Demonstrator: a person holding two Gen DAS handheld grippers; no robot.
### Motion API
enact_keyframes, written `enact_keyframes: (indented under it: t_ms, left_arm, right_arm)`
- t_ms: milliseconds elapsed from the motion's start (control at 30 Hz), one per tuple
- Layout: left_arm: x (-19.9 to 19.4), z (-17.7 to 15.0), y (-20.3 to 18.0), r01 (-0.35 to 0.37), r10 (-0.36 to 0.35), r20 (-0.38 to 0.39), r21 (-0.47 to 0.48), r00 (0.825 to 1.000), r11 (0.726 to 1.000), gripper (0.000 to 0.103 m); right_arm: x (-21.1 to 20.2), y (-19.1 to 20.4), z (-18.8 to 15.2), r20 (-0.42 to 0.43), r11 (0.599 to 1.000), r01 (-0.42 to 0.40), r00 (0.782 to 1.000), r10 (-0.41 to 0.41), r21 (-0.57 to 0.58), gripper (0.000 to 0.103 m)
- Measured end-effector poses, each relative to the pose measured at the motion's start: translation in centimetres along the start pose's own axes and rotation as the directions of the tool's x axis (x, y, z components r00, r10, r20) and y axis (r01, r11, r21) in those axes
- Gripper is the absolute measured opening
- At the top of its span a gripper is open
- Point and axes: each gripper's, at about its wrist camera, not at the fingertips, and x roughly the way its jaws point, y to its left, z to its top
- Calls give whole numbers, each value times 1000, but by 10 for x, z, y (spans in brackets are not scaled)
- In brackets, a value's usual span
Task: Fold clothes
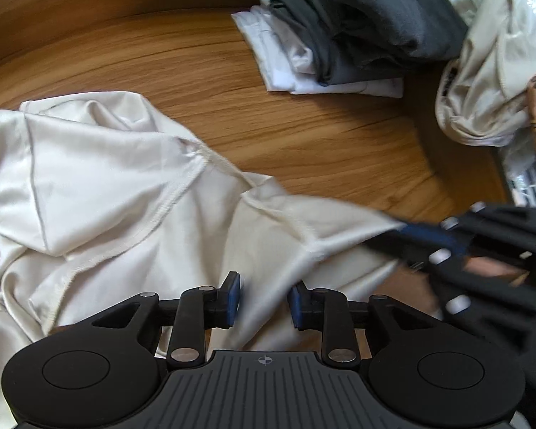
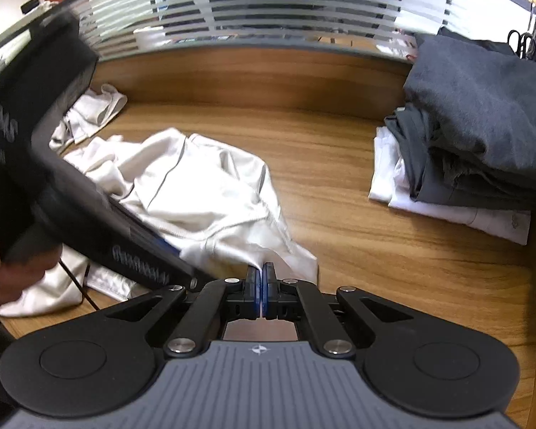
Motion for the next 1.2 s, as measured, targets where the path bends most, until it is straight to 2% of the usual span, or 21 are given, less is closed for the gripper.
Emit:
enact_keyframes:
  t_ms: [67,167,267,433,667,800,867,933,1200]
  left_arm:
    - [-2,-1,4,-26,26,23,-9,999,1000,7]
    - [-12,1,8,-20,21,69,-18,997,1000,4]
    - [-19,7,7,0,2,94,-24,996,1000,4]
    - [-20,14,-2,33,-30,85,-35,996,999,4]
    - [-18,21,-16,48,-47,85,-15,995,999,4]
    - [-17,23,-21,56,-55,85,-8,995,998,4]
    - [-17,24,-22,54,-53,85,-8,995,998,4]
    - [-18,24,-22,51,-50,87,-12,995,999,4]
    - [-24,25,-20,64,-61,98,-32,993,997,4]
  right_arm:
    - [0,-5,4,5,1000,12,1000,-12,-2,1]
    - [0,-15,4,-2,999,37,999,-37,3,1]
    - [1,-21,0,-27,999,31,999,-31,6,1]
    - [-1,-23,-5,-49,999,28,998,-29,-23,2]
    - [-32,-24,0,-21,999,11,1000,-12,-32,3]
    - [-42,-21,5,-9,997,-81,997,81,-11,3]
    - [-34,-16,6,-37,991,-134,990,133,-18,3]
    - [-18,-8,4,-77,988,-148,986,145,-36,3]
    - [55,-6,-1,-123,995,-95,988,98,34,3]
